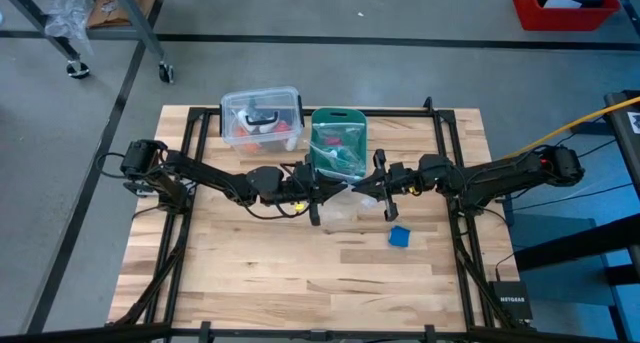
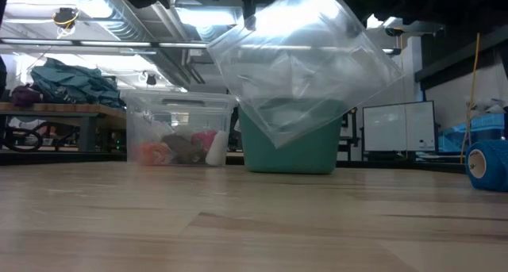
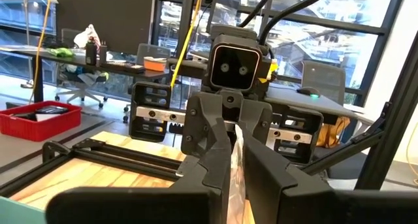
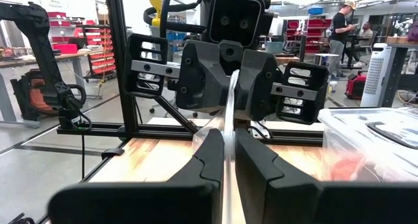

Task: Roll bandage
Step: Open the transparent zip bag

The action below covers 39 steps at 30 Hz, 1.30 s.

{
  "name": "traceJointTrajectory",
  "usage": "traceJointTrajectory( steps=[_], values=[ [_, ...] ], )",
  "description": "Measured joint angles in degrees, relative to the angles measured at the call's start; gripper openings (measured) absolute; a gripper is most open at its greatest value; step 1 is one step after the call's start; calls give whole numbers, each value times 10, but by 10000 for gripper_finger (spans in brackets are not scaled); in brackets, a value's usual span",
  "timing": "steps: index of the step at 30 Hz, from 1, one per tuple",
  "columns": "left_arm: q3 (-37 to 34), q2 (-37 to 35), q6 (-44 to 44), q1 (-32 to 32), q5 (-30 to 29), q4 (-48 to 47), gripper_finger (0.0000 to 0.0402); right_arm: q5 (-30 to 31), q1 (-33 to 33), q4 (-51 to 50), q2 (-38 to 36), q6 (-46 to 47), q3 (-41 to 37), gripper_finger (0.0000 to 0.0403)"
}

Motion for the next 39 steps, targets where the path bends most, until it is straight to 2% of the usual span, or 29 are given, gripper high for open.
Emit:
traceJointTrajectory(
  steps=[16, 22, 28, 39],
  values=[
    [0, 0, 0, 5, 0, 0, 31, 15, 0, 2, 0, 15, 0, 26],
    [0, 1, -3, 12, 0, 0, 4, 19, 0, 2, 0, 15, 0, 26],
    [0, 1, 0, 13, 0, 3, 2, 18, 0, -7, 0, 15, 0, 26],
    [-1, 2, 38, 9, -1, -1, 0, 4, -1, -42, 0, 15, 1, 26]
  ],
)
